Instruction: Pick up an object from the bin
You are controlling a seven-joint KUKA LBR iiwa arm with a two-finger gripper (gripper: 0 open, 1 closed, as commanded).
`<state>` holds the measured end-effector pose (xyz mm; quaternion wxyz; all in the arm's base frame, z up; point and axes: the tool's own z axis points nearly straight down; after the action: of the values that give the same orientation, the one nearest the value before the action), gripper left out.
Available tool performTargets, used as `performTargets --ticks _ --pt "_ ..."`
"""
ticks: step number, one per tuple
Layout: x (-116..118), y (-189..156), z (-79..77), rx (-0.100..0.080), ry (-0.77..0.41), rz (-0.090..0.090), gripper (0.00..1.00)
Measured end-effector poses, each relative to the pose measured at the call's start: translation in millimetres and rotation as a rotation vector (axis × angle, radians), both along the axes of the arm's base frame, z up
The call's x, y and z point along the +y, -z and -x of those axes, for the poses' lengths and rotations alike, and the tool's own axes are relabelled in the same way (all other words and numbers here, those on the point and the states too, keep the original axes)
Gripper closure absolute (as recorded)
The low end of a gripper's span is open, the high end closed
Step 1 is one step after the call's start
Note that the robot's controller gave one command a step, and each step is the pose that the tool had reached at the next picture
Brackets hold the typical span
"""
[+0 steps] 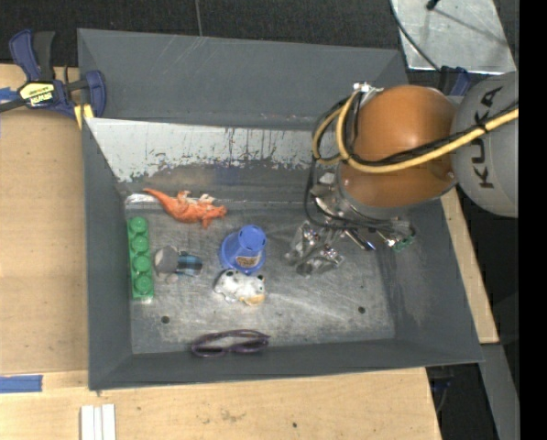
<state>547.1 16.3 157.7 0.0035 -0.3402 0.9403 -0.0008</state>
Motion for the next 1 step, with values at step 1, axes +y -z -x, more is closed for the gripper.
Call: performTargets --ticks 1 --pt "7.6 -3.0 1.8 0.002 -0.262 0.001 1.00"
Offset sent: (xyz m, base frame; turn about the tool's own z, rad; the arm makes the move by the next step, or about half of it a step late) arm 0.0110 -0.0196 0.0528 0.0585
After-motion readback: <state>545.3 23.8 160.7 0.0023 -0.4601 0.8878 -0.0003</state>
